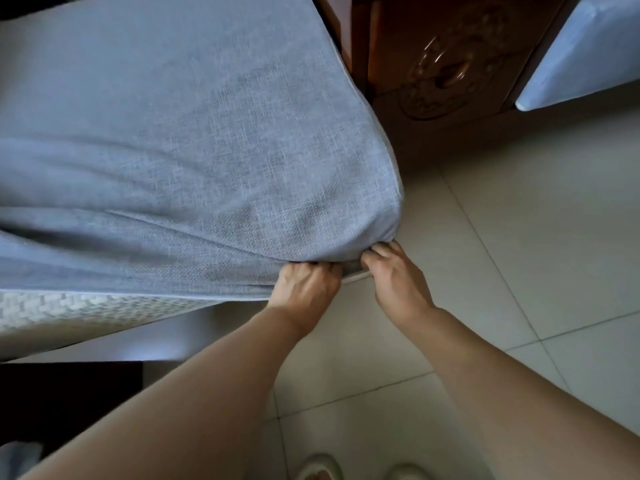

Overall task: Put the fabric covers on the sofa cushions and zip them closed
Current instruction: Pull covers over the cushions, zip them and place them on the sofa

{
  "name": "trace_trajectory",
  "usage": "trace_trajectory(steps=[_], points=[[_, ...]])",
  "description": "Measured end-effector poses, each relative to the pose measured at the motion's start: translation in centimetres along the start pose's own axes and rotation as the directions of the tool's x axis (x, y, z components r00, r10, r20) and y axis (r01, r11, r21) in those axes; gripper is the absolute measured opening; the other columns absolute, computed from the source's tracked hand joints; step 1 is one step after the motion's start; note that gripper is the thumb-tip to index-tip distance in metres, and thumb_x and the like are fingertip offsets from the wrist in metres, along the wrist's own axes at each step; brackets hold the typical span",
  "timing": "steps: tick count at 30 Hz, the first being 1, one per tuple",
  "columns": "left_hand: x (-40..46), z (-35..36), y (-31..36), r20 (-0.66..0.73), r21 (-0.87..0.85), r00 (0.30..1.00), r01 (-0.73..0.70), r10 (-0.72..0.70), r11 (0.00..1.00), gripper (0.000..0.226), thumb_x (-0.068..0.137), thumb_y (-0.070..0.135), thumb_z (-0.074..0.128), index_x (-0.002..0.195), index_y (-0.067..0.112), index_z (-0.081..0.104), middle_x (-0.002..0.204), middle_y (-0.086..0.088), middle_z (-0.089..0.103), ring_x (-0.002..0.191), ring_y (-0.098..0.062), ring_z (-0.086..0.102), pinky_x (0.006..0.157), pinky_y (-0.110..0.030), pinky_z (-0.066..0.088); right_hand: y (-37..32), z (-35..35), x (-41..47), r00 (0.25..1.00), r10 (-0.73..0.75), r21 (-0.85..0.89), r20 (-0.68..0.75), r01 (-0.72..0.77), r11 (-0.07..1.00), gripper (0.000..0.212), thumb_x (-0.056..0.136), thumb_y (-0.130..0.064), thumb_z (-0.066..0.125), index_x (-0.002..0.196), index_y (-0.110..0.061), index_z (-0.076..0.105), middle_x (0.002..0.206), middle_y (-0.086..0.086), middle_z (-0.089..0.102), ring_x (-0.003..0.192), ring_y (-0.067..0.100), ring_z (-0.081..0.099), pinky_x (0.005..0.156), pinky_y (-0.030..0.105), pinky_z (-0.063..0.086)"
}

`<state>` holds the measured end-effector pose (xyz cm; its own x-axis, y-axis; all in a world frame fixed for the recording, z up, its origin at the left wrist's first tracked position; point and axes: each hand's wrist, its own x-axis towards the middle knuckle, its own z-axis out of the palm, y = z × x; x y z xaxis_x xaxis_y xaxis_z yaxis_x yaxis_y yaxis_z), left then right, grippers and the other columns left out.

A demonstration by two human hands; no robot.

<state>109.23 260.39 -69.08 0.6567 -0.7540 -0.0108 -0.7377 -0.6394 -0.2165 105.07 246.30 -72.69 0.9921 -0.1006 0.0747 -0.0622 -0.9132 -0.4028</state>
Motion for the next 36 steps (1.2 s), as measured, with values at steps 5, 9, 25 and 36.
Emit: trace_trajectory(steps=[5, 9, 25, 36], points=[[-0.7, -0.4, -0.8, 0.015, -0.068, 1.000, -0.012, 0.013, 0.998, 0.030, 0.039, 0.009, 0.083, 0.057, 0.018, 0.061, 0.049, 0.001, 0.056, 0.036, -0.021, 0.054, 0.038, -0.020, 0.035, 0.6, -0.4, -0.5, 0.999, -0.046, 0.047, -0.015, 0.046, 0.998, 0.018, 0.074, -0.001, 0.042, 0.076, -0.005, 0.060, 0.087, 0.009, 0.059, 0.097, 0.023, 0.048, 0.050, 0.037, 0.048], [-0.6, 1.4, -0.8, 0.055, -0.065, 0.998, -0.024, 0.028, 0.998, 0.034, 0.034, 0.009, 0.085, 0.057, 0.018, 0.063, 0.051, 0.002, 0.056, 0.035, -0.020, 0.053, 0.037, -0.019, 0.034, 0.7, 1.6, 0.1, 0.996, 0.037, 0.043, 0.078, -0.041, 0.998, 0.017, 0.083, 0.002, 0.047, 0.087, -0.005, 0.063, 0.101, 0.008, 0.058, 0.111, 0.024, 0.048, 0.067, 0.039, 0.051], [-2.3, 1.9, -2.1, -0.013, -0.107, 0.996, -0.089, 0.089, 0.990, 0.030, 0.054, 0.002, 0.072, 0.080, 0.015, 0.067, 0.076, -0.002, 0.061, 0.061, -0.023, 0.061, 0.046, -0.027, 0.042, -0.6, 0.6, 0.1, 0.786, 0.615, 0.407, 0.064, -0.583, 0.703, 0.048, 0.088, -0.023, 0.061, 0.125, -0.001, 0.039, 0.123, 0.018, 0.049, 0.110, 0.036, 0.052, 0.087, 0.039, 0.044], [-7.3, 3.0, -2.9, -0.067, -0.051, 0.995, 0.068, -0.071, 0.996, 0.059, 0.079, 0.009, 0.020, 0.125, 0.004, 0.057, 0.113, -0.012, 0.060, 0.100, -0.027, 0.041, 0.086, -0.039, 0.031, -6.1, 3.1, -2.5, 0.812, 0.531, 0.237, 0.245, -0.581, 0.779, 0.051, 0.092, -0.023, 0.056, 0.131, -0.002, 0.032, 0.130, 0.017, 0.041, 0.119, 0.034, 0.045, 0.089, 0.035, 0.039]])
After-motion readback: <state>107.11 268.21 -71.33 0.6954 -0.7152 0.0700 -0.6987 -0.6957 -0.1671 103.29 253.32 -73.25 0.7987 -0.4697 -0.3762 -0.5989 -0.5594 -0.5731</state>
